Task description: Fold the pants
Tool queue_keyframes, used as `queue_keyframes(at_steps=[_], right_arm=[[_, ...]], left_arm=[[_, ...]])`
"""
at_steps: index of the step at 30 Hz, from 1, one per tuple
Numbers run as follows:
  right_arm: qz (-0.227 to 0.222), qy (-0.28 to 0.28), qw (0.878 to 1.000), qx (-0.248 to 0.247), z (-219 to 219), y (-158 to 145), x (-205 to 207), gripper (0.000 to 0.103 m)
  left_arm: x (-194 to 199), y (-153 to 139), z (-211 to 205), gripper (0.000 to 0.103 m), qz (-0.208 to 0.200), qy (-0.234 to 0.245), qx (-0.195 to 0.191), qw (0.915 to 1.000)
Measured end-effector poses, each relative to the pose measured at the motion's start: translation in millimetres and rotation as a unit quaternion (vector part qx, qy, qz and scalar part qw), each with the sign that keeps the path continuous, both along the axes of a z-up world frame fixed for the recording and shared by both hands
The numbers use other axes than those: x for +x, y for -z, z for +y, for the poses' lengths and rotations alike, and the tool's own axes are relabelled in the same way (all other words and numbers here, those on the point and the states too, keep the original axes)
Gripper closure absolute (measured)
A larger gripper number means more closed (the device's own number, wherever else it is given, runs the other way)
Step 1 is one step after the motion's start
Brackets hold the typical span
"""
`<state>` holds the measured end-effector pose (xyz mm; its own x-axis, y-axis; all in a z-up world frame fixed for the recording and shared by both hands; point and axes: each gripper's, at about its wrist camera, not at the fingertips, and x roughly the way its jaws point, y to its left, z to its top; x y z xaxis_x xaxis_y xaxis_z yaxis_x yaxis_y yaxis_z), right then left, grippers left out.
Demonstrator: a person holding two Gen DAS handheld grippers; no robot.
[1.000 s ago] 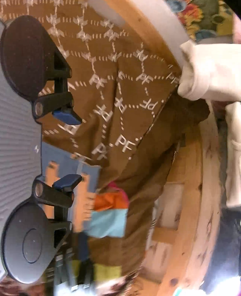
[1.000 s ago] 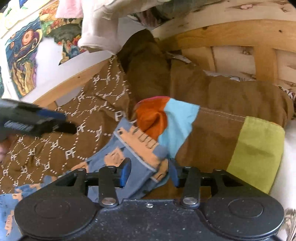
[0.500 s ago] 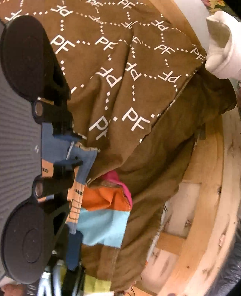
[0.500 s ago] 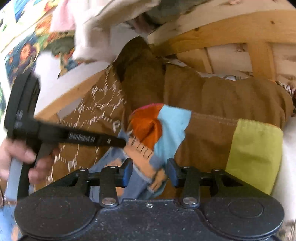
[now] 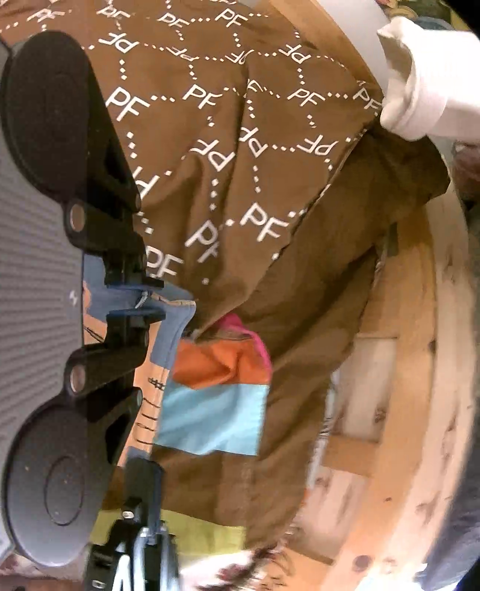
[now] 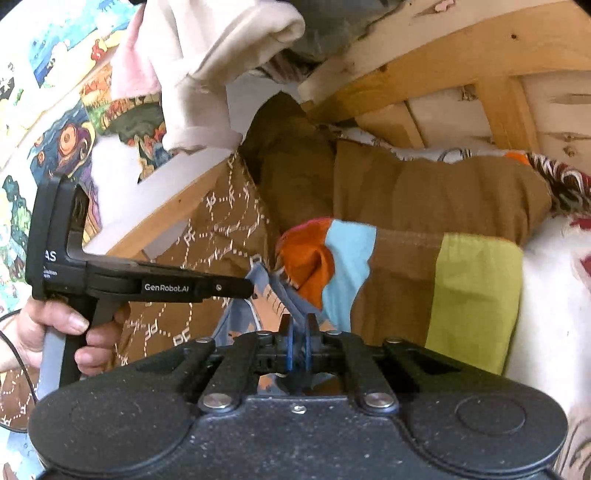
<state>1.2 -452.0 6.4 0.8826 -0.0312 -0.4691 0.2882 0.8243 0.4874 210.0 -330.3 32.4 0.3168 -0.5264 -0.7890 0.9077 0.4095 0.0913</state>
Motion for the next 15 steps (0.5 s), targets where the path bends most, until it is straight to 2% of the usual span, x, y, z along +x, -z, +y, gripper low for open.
queue_keyframes(at_steps=[2, 6, 9, 10, 11, 13, 15], right_arm=[[0.011, 0.006, 1.0, -0.003, -1.0, 3.9, 6.2, 0.097], [0.014, 0.011, 0.999, -0.036, -1.9, 7.4, 19.6, 0.097], [0.021, 0.012, 0.998, -0.056, -0.5, 7.9, 23.4, 0.094], [0.028, 0.014, 0.998, -0.06, 0.1, 8.6, 22.9, 0.086], [0.035, 0.016, 0.997, -0.063, 0.2, 9.0, 21.3, 0.082], [0.037, 0.018, 0.997, -0.06, -1.4, 7.8, 16.8, 0.081], [0.038, 0.019, 0.997, -0.057, -2.1, 8.1, 14.9, 0.076]], left_arm=[[-0.2, 7.1, -4.2, 0.093, -0.013, -0.003, 0.017, 0.9998], [6.5, 11.0, -4.8, 0.093, -0.01, -0.024, 0.006, 0.9997], [10.3, 14.1, -8.0, 0.09, -0.009, -0.018, 0.01, 0.9998], [12.2, 15.4, -9.3, 0.084, -0.004, -0.014, 0.015, 0.9998], [14.3, 16.6, -10.4, 0.069, 0.002, -0.012, 0.018, 0.9998], [19.4, 18.7, -12.1, 0.049, 0.005, -0.016, 0.019, 0.9997], [27.0, 21.9, -14.8, 0.048, 0.017, -0.015, 0.022, 0.9995]])
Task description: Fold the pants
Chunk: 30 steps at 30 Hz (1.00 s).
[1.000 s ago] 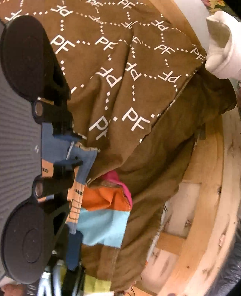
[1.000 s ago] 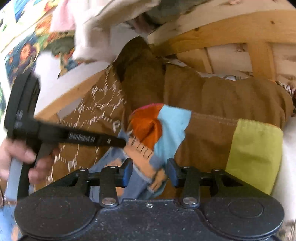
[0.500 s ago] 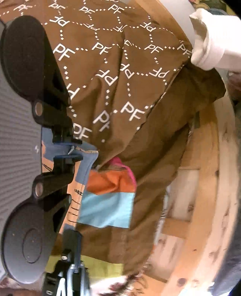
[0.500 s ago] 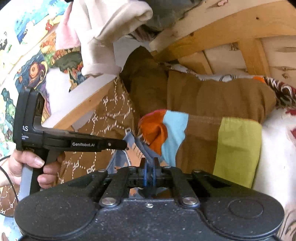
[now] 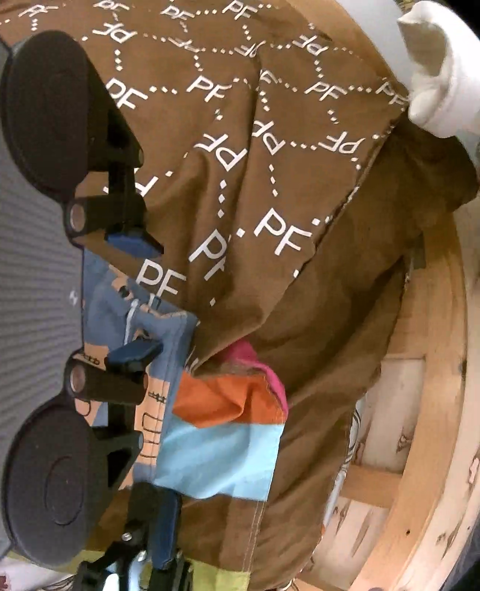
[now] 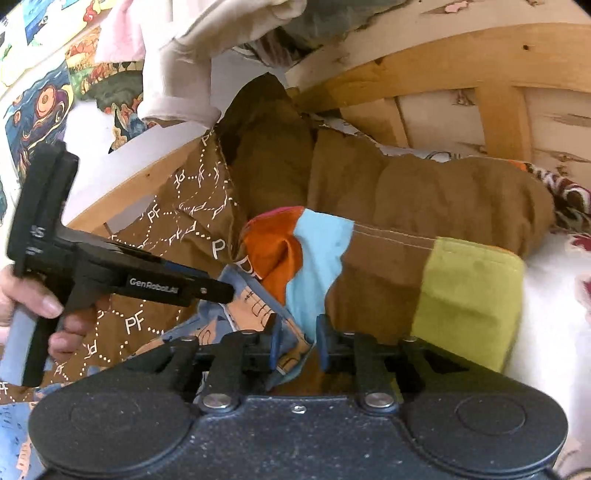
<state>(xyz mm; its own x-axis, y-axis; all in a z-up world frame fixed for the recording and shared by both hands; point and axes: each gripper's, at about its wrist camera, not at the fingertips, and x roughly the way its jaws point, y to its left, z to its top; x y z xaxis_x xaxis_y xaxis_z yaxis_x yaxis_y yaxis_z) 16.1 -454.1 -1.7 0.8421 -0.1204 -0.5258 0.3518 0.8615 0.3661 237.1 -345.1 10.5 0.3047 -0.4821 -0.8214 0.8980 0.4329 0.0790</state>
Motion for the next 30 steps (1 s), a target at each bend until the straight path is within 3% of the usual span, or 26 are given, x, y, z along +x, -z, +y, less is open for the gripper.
queue_keyframes(at_steps=[3, 8, 13, 15, 20, 25, 30], right_arm=[[0.012, -0.005, 1.0, 0.023, -2.0, 5.6, 3.8, 0.074], [0.018, -0.008, 0.998, 0.067, -7.6, 13.5, 8.0, 0.074], [0.017, -0.006, 0.997, 0.08, -8.9, 16.8, 12.2, 0.075], [0.017, -0.005, 0.997, 0.073, -8.7, 16.4, 11.9, 0.091], [-0.006, 0.004, 0.999, 0.049, -6.4, 9.8, 6.4, 0.095], [-0.053, 0.009, 0.998, -0.031, 6.9, -10.3, -8.7, 0.096], [-0.012, 0.016, 0.999, -0.037, 4.0, 0.6, 4.9, 0.096]], left_arm=[[13.9, 6.2, -5.1, 0.048, 0.042, -0.012, 0.01, 0.999], [25.4, 6.3, -6.1, 0.065, 0.088, -0.02, 0.006, 0.9959], [17.1, 3.1, -13.3, 0.081, 0.062, 0.0, 0.02, 0.9979], [11.8, 2.4, -15.2, 0.084, 0.045, 0.0, 0.022, 0.9987], [-1.4, -9.5, -7.6, 0.092, 0.026, -0.016, -0.01, 0.9995], [-9.9, -37.1, 5.2, 0.094, 0.003, -0.008, -0.072, 0.9974], [-14.4, -18.5, -18.2, 0.092, -0.019, -0.004, -0.042, 0.9989]])
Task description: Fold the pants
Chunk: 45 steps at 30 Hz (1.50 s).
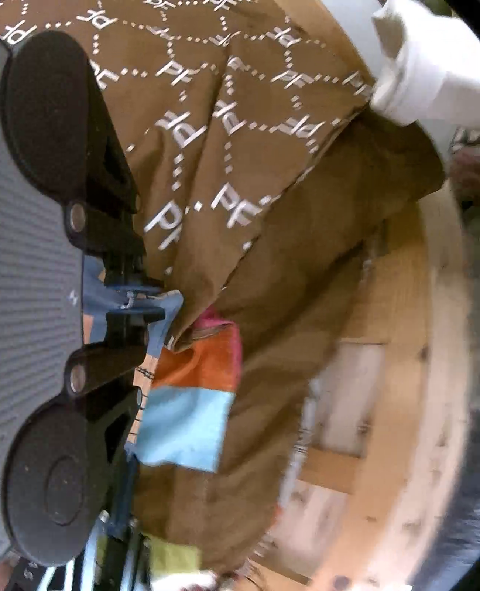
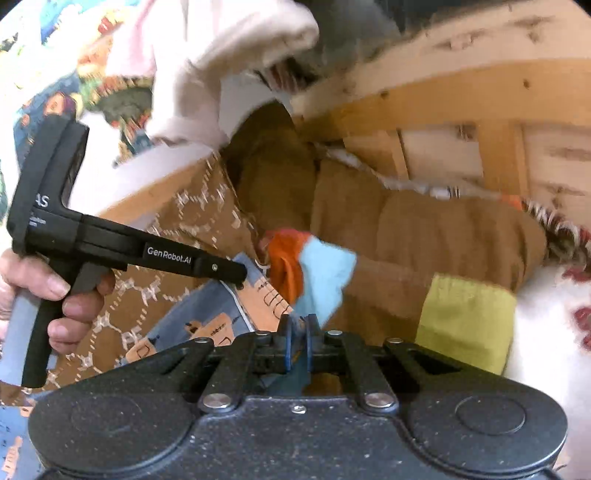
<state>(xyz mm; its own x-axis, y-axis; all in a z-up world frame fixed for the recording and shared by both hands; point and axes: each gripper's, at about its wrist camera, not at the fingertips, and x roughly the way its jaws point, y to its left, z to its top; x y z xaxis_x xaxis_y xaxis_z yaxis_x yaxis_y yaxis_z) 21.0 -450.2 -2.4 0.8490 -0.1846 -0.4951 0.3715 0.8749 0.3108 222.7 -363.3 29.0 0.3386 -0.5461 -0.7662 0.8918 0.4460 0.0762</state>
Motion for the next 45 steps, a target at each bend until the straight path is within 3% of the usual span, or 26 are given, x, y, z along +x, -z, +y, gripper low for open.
queue_keyframes(at_steps=[3, 5, 7, 9, 11, 14, 17, 19, 22, 23, 27, 30, 32, 35, 39, 42, 45], right_arm=[[0.027, -0.001, 0.999, -0.025, 2.0, 3.1, 4.4, 0.094], [0.03, -0.005, 0.998, -0.052, 8.3, 1.0, 2.9, 0.089], [0.024, -0.008, 0.995, -0.095, 17.4, -4.3, -1.0, 0.076], [0.014, -0.008, 0.99, -0.137, 26.7, -9.6, -4.0, 0.054], [0.008, -0.019, 0.987, -0.162, 34.3, -12.0, -4.3, 0.045], [0.038, -0.036, 0.981, -0.187, 42.1, -8.1, 5.4, 0.045], [0.092, -0.032, 0.972, -0.212, 42.9, 2.6, 17.2, 0.045], [0.101, -0.033, 0.966, -0.236, 48.6, 4.7, 18.5, 0.045], [0.105, -0.031, 0.955, -0.274, 60.9, 5.0, 19.7, 0.035], [0.098, -0.029, 0.954, -0.283, 65.0, 2.6, 17.3, 0.028], [0.045, -0.043, 0.957, -0.282, 74.9, -11.2, 10.9, 0.014], [0.017, -0.089, 0.958, -0.27, 93.0, -15.1, 12.8, 0.007], [0.011, -0.145, 0.953, -0.267, 109.3, -14.1, 17.9, 0.007], [0.014, -0.239, 0.936, -0.257, 135.4, -9.4, 32.3, 0.007], [0.011, -0.363, 0.901, -0.238, 169.6, -6.7, 68.4, 0.007], [0.024, -0.431, 0.873, -0.227, 195.5, -11.4, 102.2, 0.007], [0.03, -0.461, 0.862, -0.21, 209.3, -16.7, 133.8, 0.008]], left_arm=[[-4.7, 6.4, 4.4, 0.074, -0.023, -0.008, -0.004, 0.9997], [-5.1, 0.3, 12.8, 0.049, -0.026, -0.024, -0.018, 0.9992], [-4.0, -9.6, 31.3, 0.045, -0.028, -0.038, -0.038, 0.9981], [-4.2, -14.1, 51.9, 0.041, -0.031, -0.059, -0.046, 0.9967], [-8.6, -13.2, 76.7, 0.039, -0.034, -0.084, -0.046, 0.9948], [-17.4, 0.7, 109.6, 0.039, -0.033, -0.111, -0.021, 0.993], [-28.2, 30.7, 132.7, 0.039, -0.08, -0.14, 0.065, 0.9848], [-30.9, 44.5, 150.0, 0.039, -0.107, -0.15, 0.096, 0.9782], [-35.0, 36.3, 177.2, 0.035, -0.108, -0.158, 0.072, 0.979], [-36.5, 30.8, 186.4, 0.033, -0.109, -0.166, 0.065, 0.978], [-45.6, 7.6, 231.4, 0.023, -0.114, -0.184, 0.03, 0.9759], [-47.6, -8.0, 276.5, 0.023, -0.116, -0.204, 0.027, 0.9717], [-44.0, -15.4, 307.1, 0.023, -0.117, -0.22, 0.033, 0.968], [-24.8, -20.8, 347.7, 0.028, -0.1, -0.25, 0.049, 0.9618], [6.6, -17.1, 378.1, 0.034, -0.023, -0.265, 0.053, 0.9626], [24.8, -10.2, 383.5, 0.05, 0.033, -0.262, 0.065, 0.9624], [31.6, -4.1, 381.6, 0.061, 0.06, -0.248, 0.084, 0.9633]])
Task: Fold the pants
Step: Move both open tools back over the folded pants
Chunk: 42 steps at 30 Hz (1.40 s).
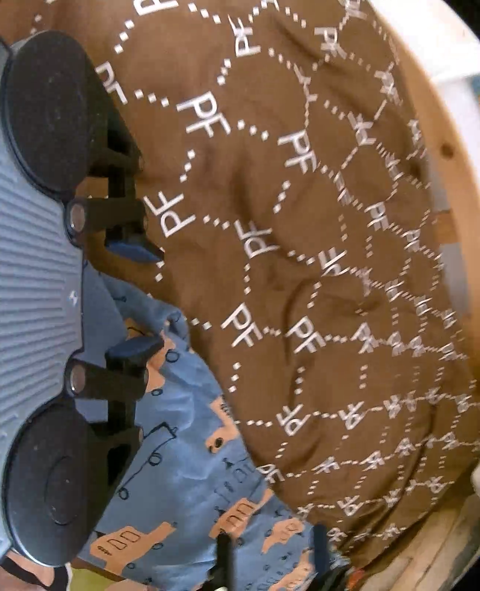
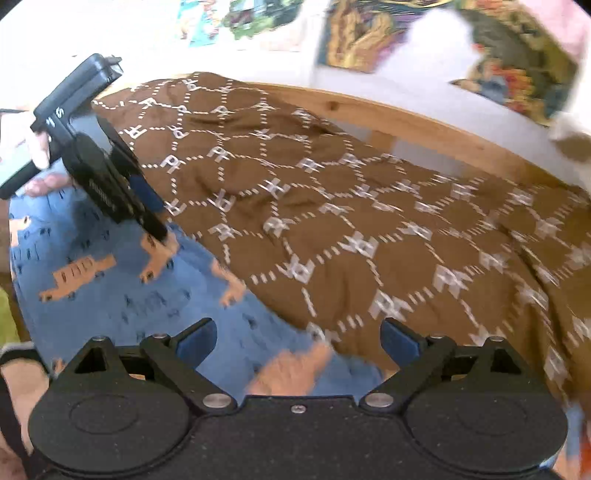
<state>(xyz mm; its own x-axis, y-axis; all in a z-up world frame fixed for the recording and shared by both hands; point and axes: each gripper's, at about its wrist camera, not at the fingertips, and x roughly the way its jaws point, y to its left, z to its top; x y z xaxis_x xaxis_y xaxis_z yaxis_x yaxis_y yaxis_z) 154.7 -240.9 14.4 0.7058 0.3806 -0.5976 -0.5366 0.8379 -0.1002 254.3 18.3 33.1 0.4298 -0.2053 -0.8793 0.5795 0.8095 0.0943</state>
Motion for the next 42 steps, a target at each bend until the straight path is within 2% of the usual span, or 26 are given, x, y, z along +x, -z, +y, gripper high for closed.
queue_keyframes(at_steps=[1, 2, 3, 6, 8, 10, 13, 15, 18, 20, 21, 24, 26, 28, 29, 31, 32, 34, 37, 40, 42], right_arm=[[0.01, 0.0, 1.0, 0.007, 3.6, -1.4, 8.0, 0.009], [0.018, 0.004, 1.0, 0.015, 6.2, -2.6, 13.8, 0.009], [0.027, 0.011, 0.999, 0.03, 8.7, -3.1, 18.9, 0.009], [0.052, 0.024, 0.996, 0.062, 8.7, 2.9, 17.6, 0.009], [0.058, 0.029, 0.996, 0.062, 10.9, 11.3, 11.8, 0.01], [0.053, 0.031, 0.997, 0.038, 13.7, 20.8, 1.7, 0.01], [0.037, 0.058, 0.997, -0.027, 19.5, 40.4, -5.1, 0.01], [0.043, 0.076, 0.996, -0.033, 14.7, 48.8, -3.5, 0.009], [0.044, 0.106, 0.993, -0.02, 6.0, 42.6, -4.8, 0.009], [0.027, 0.105, 0.994, -0.019, 6.7, 34.8, -15.6, 0.008], [0.025, 0.1, 0.995, -0.014, 8.1, 33.3, -19.3, 0.007], [0.015, 0.081, 0.997, -0.004, 16.4, 31.0, -40.5, 0.005], [0.005, 0.066, 0.998, -0.013, 24.1, 34.7, -52.5, 0.005], [0.008, 0.052, 0.998, -0.026, 32.2, 38.2, -57.0, 0.005], [0.011, 0.045, 0.998, -0.031, 34.4, 41.3, -57.8, 0.005], [0.01, 0.044, 0.998, -0.038, 34.2, 43.6, -58.6, 0.003], [0.013, 0.047, 0.998, -0.039, 32.3, 43.9, -57.2, 0.001], [0.025, 0.055, 0.998, -0.029, 26.2, 44.0, -53.9, 0.001], [0.029, 0.06, 0.997, -0.025, 20.7, 44.4, -55.6, 0.001], [0.011, 0.062, 0.998, -0.022, 20.3, 38.2, -59.3, 0.001], [-0.003, 0.056, 0.998, -0.02, 22.1, 32.1, -63.8, 0.001]], left_arm=[[2.6, 1.8, -1.7, 0.07, 0.008, 0.004, 0.004, 1.0], [3.5, 3.2, -1.5, 0.086, 0.011, 0.009, 0.007, 0.9999], [5.6, 5.8, -2.8, 0.093, 0.013, 0.014, 0.01, 0.9998], [10.6, 2.5, -4.8, 0.098, 0.018, 0.017, 0.017, 0.9995], [13.0, -5.8, -3.5, 0.098, 0.003, 0.028, 0.021, 0.9994], [18.7, -6.8, -1.6, 0.098, -0.009, 0.025, 0.026, 0.9993], [23.2, 3.1, -2.0, 0.097, -0.014, 0.026, 0.034, 0.999], [20.8, 8.5, -7.3, 0.097, -0.025, 0.042, 0.046, 0.9977], [10.0, 1.0, -3.6, 0.085, -0.043, 0.044, 0.042, 0.9972], [-3.3, -11.7, 6.0, 0.059, -0.071, 0.018, 0.039, 0.9966], [-11.5, -17.3, 10.8, 0.055, -0.087, 0.005, 0.042, 0.9953], [-42.4, -30.7, 29.7, 0.054, -0.124, -0.024, 0.052, 0.9907], [-63.2, -32.4, 43.8, 0.053, -0.143, -0.049, 0.076, 0.9856], [-84.8, -29.6, 58.5, 0.05, -0.16, -0.083, 0.125, 0.9757], [-92.2, -26.4, 66.1, 0.044, -0.167, -0.095, 0.146, 0.9704], [-107.1, -17.7, 84.9, 0.043, -0.176, -0.126, 0.194, 0.9569], [-115.7, -13.7, 94.8, 0.038, -0.18, -0.132, 0.206, 0.9528], [-133.0, -16.6, 107.8, 0.034, -0.195, -0.148, 0.196, 0.9497], [-142.8, -27.3, 109.9, 0.032, -0.199, -0.164, 0.188, 0.9476], [-146.3, -41.8, 102.9, 0.031, -0.219, -0.166, 0.18, 0.9443], [-141.6, -44.7, 100.7, 0.025, -0.233, -0.163, 0.187, 0.9403]])
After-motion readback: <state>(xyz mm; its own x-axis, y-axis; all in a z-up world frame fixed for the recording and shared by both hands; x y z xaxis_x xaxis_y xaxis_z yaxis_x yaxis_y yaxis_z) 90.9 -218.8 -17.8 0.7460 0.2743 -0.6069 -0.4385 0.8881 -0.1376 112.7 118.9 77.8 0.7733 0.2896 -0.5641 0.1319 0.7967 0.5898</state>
